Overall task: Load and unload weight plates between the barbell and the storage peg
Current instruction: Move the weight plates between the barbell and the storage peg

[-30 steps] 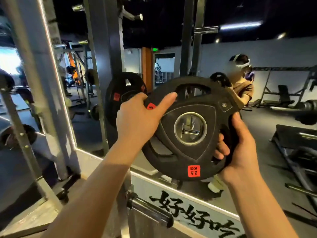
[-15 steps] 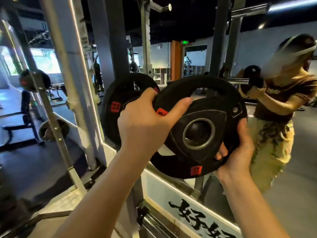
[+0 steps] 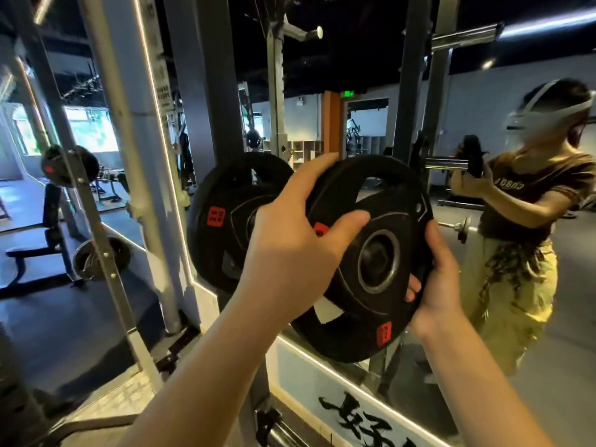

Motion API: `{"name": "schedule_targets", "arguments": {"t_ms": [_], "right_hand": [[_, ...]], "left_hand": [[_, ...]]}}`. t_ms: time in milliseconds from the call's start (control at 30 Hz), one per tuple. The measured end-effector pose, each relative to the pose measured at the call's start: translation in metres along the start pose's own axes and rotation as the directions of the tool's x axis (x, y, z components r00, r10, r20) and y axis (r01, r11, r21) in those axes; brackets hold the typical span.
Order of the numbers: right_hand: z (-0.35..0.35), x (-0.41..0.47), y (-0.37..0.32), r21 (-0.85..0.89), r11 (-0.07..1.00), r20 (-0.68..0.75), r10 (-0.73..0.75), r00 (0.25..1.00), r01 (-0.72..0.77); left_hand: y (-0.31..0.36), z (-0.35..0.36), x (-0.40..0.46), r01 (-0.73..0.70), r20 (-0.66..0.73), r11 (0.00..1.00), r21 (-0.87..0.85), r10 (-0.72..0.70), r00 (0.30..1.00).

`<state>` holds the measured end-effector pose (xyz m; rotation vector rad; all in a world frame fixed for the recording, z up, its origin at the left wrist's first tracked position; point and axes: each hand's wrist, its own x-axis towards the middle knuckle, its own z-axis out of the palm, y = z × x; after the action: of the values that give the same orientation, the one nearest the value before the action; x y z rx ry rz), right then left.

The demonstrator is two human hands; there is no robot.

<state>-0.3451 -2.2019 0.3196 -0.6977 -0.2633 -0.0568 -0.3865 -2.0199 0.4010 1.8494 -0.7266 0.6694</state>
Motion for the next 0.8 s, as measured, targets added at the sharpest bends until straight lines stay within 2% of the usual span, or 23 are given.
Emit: {"name": "schedule_targets", "arguments": {"t_ms": [100,333,433,533,633,733,800], "right_hand": [[-0.002,0.0,0.005,0.014,1.0,-0.001,0.01,1.0,-0.01],[0.0,-0.011,0.037,0.191,0.981,-0.037,-0.009,0.999,0.016],[-0.005,-0.01,0.045,0.209,0.978,-0.054,0.005,0.999,0.006],[-0.01,-0.006,0.04,0.175,0.985,-0.05,0.003,0.999,0.006],[-0.009,0.008,0.019,0.025,0.999,-0.052,0.026,0.998,-0.025],[-0.005,0.022,-0.001,-0.119,0.993,0.003,0.026,1.0,-0.026],[-0.008,0.032,0.0,-0.136,0.991,-0.006,0.012,1.0,-0.013]], "left_hand": [[0.001,0.0,0.001,-0.014,0.016,1.0,0.015,0.013,1.0],[0.023,-0.006,0.034,-0.013,0.26,0.982,0.189,-0.037,0.965],[0.027,-0.005,0.038,-0.036,0.287,0.974,0.225,-0.031,0.957],[0.026,-0.001,0.029,-0.026,0.195,0.98,0.195,-0.013,0.981],[0.013,0.007,0.001,-0.063,0.006,0.986,0.153,0.063,0.998],[-0.003,0.019,-0.024,-0.132,-0.223,0.978,0.162,0.167,0.961],[-0.006,0.023,-0.028,-0.107,-0.27,0.982,0.157,0.147,0.951]]}}
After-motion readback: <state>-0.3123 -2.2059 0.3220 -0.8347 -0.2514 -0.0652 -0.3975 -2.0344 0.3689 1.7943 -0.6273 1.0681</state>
